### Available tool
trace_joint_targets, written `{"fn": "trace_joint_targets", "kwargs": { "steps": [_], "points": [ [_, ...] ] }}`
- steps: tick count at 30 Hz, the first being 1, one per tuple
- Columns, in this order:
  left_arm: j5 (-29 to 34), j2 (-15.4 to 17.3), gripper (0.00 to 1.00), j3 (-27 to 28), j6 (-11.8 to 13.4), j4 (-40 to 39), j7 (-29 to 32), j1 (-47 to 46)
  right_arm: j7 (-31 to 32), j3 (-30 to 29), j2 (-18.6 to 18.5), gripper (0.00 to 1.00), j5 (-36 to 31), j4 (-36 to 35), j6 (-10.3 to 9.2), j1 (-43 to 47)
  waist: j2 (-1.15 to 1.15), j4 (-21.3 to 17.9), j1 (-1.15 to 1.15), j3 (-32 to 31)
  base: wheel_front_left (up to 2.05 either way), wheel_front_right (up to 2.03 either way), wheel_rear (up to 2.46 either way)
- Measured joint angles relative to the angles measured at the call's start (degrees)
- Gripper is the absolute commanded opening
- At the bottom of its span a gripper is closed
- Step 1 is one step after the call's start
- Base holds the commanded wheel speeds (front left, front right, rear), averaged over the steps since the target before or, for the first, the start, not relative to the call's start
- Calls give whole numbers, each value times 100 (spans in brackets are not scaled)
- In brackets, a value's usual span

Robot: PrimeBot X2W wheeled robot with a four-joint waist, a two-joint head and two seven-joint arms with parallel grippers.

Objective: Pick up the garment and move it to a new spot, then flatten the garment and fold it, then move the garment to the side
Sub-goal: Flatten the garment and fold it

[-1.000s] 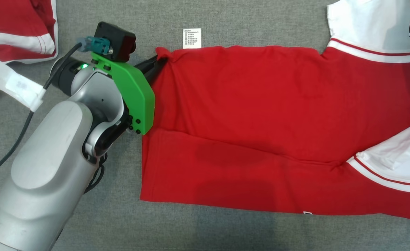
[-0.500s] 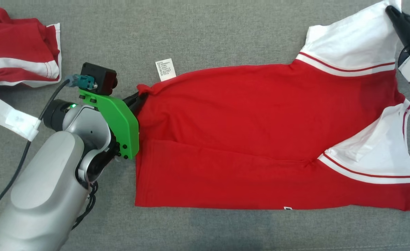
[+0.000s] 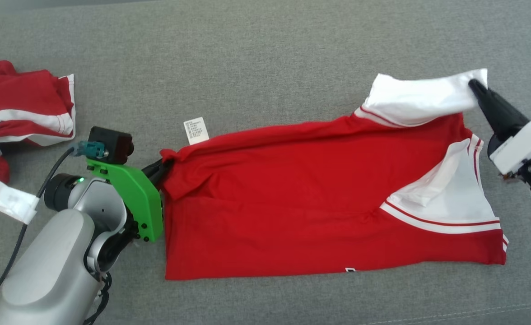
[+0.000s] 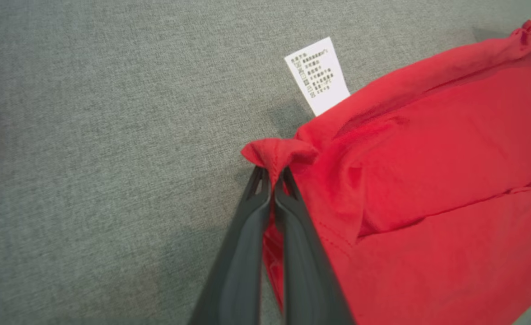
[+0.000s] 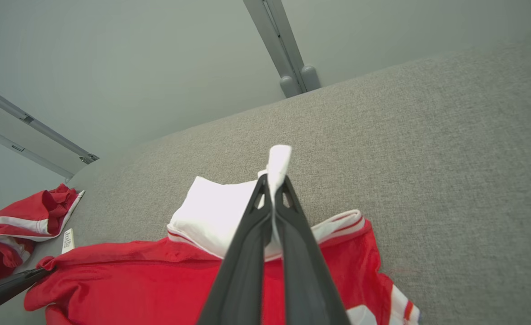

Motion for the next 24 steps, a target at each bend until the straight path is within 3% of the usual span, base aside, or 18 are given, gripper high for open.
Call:
{"fn": "trace_joint_targets", "kwargs": {
  "steps": [15, 24],
  "points": [
    [-248, 103, 0, 137, 126, -411, -285, 1012, -436, -78, 241, 0, 387, -599, -166, 1744, 0, -472, 0, -490, 0, 0, 0],
    [-201, 304, 0, 169, 255, -856, -358, 1299, -571, -131, -46, 0, 286, -858, -269, 2151, 0, -539, 0, -602, 0, 0, 0]
  ]
}}
